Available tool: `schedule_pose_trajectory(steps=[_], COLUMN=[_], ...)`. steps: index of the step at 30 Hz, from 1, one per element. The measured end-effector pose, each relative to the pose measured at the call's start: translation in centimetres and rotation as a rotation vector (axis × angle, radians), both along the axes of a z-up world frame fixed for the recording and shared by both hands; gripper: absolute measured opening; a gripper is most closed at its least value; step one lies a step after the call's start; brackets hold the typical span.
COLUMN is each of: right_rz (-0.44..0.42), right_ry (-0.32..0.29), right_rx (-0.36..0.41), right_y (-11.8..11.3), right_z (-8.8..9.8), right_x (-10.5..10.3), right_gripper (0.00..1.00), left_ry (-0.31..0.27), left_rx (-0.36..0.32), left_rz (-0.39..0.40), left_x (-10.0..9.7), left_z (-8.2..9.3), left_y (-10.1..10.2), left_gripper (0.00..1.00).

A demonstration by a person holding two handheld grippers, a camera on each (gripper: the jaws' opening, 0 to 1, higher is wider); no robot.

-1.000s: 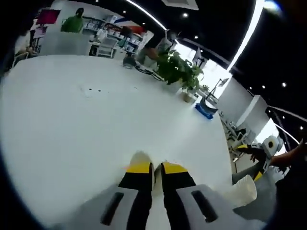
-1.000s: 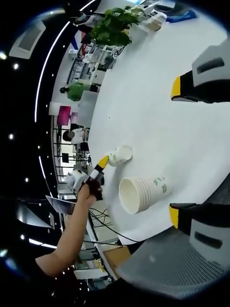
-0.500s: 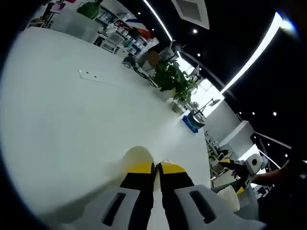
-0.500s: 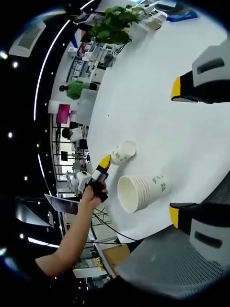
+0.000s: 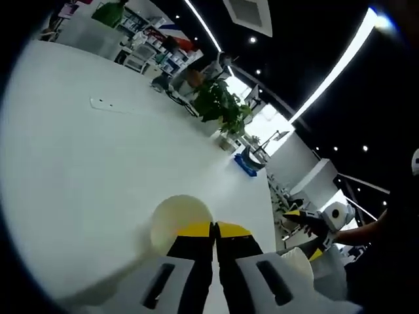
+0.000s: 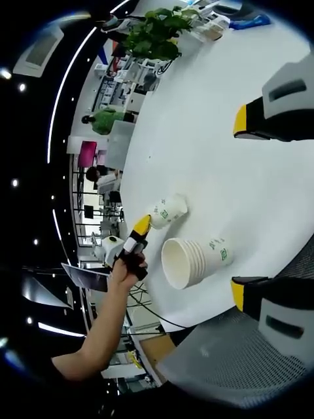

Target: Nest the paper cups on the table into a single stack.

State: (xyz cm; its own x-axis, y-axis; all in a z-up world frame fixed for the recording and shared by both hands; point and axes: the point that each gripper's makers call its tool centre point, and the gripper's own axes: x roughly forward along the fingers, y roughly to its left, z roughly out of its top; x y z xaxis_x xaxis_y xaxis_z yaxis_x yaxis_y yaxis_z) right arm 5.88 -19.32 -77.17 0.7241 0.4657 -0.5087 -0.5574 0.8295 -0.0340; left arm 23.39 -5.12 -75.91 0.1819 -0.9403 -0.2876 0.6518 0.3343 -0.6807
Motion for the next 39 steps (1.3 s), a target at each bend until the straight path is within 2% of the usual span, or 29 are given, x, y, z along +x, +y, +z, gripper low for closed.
schedule_pose_trajectory(steps=[9, 25, 33, 39], right_rz=[0.004, 0.013, 0.020, 0.020], right_ry=[-0.008, -0.019, -0.016, -0.017], right_rx=[0.005, 0.013, 0.012, 0.013], right_y=[0.1, 0.3, 0.5, 0.5], right_z=[0.2, 0.5, 0.5, 0.5], right_x=[0.0, 0.0, 0.0, 0.0], right_gripper=[0.87, 0.87, 0.87, 0.87], left_ry=[-0.037, -0.152, -0.226, -0.265], left_rx=[0.031, 0.054, 0.095, 0.090], left_rz=[-0.004, -0.052, -0.124, -0.179], left_x=[-1.2, -3.5, -5.8, -7.4], left_z=[1.6, 5.3, 7.1, 8.6], left_y=[0.6, 1.1, 0.7, 0.0], left_gripper=[0.00, 0.00, 0.00, 0.00])
